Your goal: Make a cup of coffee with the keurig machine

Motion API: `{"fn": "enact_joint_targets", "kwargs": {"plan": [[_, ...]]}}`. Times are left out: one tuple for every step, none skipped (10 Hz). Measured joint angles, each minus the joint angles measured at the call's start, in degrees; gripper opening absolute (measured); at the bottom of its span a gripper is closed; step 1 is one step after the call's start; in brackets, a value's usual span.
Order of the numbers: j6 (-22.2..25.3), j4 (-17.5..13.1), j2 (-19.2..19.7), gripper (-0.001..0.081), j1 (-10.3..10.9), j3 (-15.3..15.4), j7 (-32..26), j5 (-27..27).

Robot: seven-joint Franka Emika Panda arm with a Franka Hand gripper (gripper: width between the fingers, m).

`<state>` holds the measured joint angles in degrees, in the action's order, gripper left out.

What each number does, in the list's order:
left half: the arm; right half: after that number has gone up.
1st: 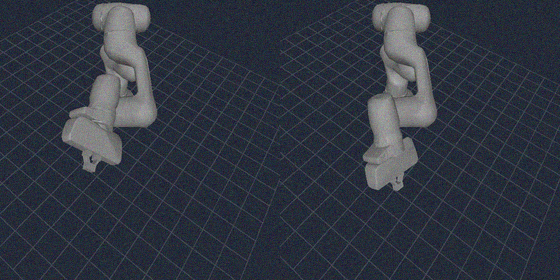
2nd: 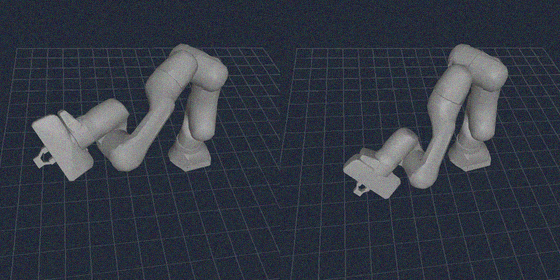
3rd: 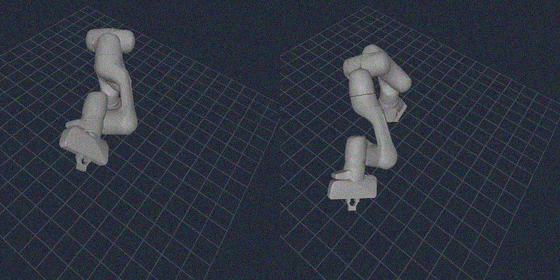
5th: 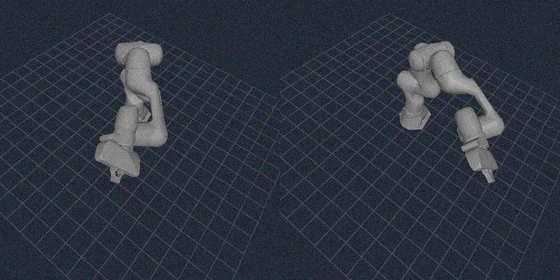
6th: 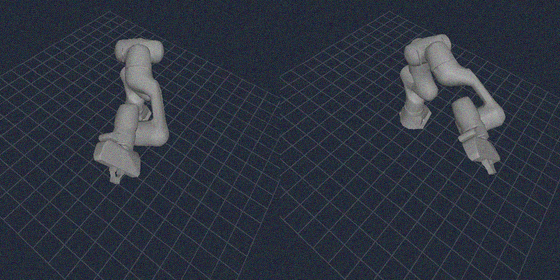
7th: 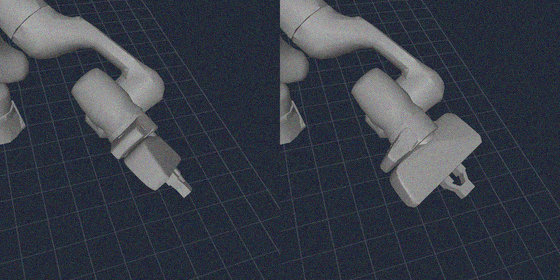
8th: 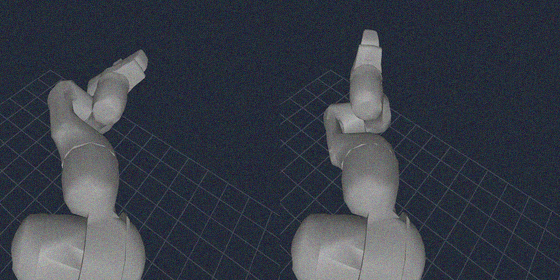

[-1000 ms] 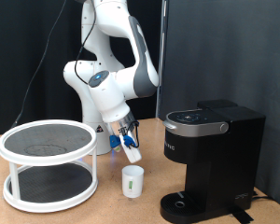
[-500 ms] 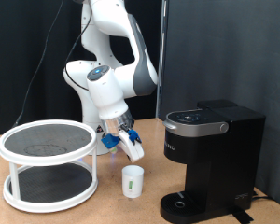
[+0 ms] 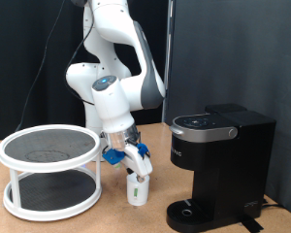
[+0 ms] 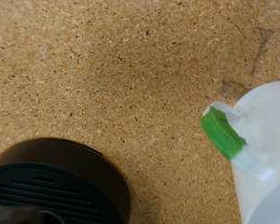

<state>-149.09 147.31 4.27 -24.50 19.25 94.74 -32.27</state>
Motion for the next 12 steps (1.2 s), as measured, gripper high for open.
{"fn": "enact_joint_targets", "kwargs": {"plan": [[-0.03,-0.8,1.52,0.0602,0.0,0.0,-0.62,0.76],[-0.46,-1.48,3.02,0.0693,0.01,0.0,-1.22,1.75],[-1.1,-1.95,4.42,0.0693,0.02,0.02,-1.97,2.58],[-1.77,-2.26,5.67,0.0727,0.02,0.01,-2.51,3.14],[-2.07,-2.54,6.75,0.0727,0.03,0.01,-2.65,3.45],[-2.14,-2.8,7.56,0.0733,0.02,0.01,-2.86,3.51],[-2.16,-2.94,8.26,0.0733,0.02,0.01,-3.21,3.52],[-1.91,-3.06,8.76,0.0734,0.02,0.01,-3.51,3.52],[-0.75,-3.24,9.32,0.0734,0.01,0.01,-3.85,3.52],[0.84,-3.39,9.62,0.0734,0.0,0.02,-4.23,3.52],[2.15,-3.38,9.76,0.0734,0.0,0.09,-4.66,3.51],[3.11,-3.34,9.89,0.0734,0.01,0.26,-4.8,3.49]]}}
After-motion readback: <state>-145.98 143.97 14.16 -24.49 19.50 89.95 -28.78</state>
